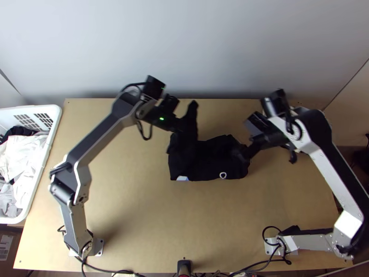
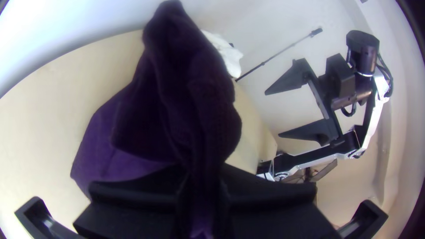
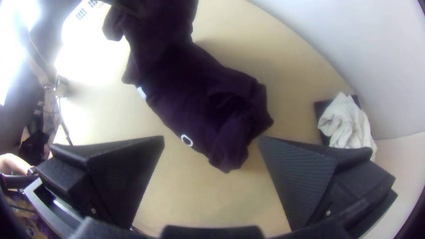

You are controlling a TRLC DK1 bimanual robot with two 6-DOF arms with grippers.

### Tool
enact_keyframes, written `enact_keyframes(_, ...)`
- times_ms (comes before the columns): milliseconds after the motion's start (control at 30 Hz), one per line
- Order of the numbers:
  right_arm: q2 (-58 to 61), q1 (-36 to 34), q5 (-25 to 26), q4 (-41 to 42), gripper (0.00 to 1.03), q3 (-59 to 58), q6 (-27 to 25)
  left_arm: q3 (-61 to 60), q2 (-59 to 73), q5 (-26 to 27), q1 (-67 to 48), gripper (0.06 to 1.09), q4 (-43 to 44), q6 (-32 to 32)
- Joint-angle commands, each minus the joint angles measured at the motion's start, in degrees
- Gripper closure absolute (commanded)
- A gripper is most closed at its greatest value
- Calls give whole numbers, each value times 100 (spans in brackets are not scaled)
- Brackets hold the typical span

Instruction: Fold the t-shirt

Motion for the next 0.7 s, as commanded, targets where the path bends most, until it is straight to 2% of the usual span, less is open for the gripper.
enact_keyframes(0,-495,-401,-6,-21,3,-589,-16,390,584,-16,-610,105,608,-310)
enact_keyframes(200,-759,-727,-15,-21,3,-808,-25,1049,1524,-16,-848,105,660,-345)
enact_keyframes(533,-1031,-1201,-85,-21,3,-1283,-218,1383,2517,-25,-1199,104,1311,-626)
enact_keyframes(567,-1031,-1210,-94,-12,3,-1327,-244,1392,2623,-25,-1226,93,1337,-635)
enact_keyframes(667,-1005,-1228,-129,41,3,-1388,-306,1410,2772,-25,-1217,38,1293,-617)
